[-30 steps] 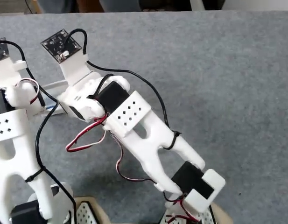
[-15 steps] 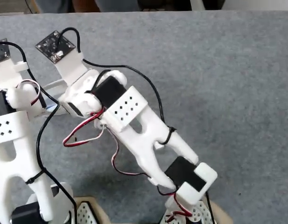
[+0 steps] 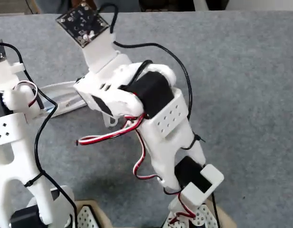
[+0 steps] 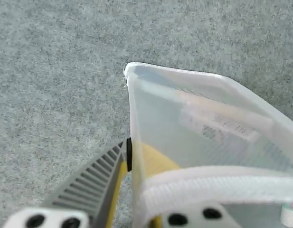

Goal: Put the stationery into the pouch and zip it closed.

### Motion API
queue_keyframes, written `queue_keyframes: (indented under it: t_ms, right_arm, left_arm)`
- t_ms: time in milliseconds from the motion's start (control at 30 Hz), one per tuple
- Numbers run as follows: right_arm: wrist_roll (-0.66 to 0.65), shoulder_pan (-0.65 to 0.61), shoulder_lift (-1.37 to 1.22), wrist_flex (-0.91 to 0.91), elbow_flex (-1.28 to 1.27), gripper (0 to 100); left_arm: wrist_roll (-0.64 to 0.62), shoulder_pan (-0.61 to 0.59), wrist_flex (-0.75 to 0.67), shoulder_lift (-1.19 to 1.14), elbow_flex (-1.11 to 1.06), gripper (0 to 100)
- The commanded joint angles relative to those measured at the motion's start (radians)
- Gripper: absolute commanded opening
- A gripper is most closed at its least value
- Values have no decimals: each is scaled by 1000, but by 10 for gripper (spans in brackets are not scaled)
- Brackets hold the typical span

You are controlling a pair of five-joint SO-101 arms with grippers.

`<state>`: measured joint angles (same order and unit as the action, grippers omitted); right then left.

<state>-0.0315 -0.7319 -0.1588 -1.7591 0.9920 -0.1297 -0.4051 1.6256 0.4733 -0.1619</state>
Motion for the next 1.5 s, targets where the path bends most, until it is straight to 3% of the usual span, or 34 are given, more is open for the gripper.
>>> queue_keyframes:
  t_ms: [0,333,900,1100,1467]
  right_arm:
    - [-8,97,21,-8,-5,198]
    - [-9,296,22,6,-446,198]
    - [-51,322,19,305,-1095,202]
    - [-51,345,8,430,-1188,202]
    - [-71,390,-231,431,-1089,198]
  left_arm:
    - [-18,-22,-32,5,-2,29]
    - [-18,-22,-32,5,-2,29]
    - [-18,-22,-29,5,-2,29]
    - [-18,-22,-25,5,-2,29]
    - [-18,-22,-25,5,-2,29]
